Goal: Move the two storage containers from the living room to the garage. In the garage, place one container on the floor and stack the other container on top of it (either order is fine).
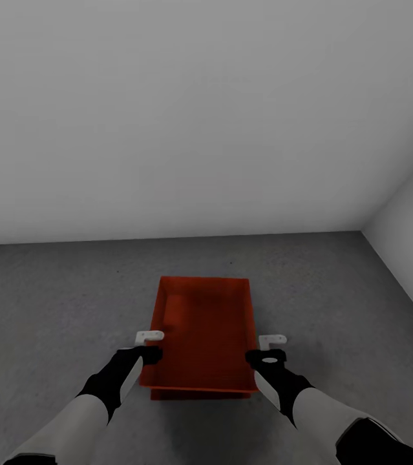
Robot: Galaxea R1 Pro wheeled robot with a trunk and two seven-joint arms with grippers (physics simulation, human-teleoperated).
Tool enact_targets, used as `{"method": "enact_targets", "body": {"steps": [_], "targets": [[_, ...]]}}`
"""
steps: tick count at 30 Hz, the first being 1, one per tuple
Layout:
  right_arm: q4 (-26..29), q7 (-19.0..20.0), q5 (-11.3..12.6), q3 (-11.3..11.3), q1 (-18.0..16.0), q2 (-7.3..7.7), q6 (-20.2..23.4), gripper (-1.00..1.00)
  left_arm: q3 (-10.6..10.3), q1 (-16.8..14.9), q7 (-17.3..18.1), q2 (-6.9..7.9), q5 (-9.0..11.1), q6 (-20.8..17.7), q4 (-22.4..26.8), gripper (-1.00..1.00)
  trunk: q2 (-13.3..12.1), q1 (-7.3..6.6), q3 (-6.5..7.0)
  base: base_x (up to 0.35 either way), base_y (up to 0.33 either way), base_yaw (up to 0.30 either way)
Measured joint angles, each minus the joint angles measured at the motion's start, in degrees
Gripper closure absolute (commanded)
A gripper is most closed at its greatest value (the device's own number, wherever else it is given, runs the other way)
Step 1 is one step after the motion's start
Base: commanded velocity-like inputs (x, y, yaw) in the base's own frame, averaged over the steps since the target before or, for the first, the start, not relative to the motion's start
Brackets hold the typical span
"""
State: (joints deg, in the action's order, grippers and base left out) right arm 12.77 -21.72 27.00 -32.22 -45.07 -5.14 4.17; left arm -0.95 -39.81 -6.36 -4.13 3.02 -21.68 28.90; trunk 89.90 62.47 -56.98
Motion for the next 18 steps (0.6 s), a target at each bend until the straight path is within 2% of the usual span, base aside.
{"method": "enact_targets", "body": {"steps": [18], "targets": [[0.0,-0.5,0.3,0.1,0.0,-0.27,0.1,-1.0,0.0,0.0,0.0,0.0,0.0,-0.1,-0.1,-1.0,-7.2,-3.95,3.23,0.0,0.0,0.0]]}}
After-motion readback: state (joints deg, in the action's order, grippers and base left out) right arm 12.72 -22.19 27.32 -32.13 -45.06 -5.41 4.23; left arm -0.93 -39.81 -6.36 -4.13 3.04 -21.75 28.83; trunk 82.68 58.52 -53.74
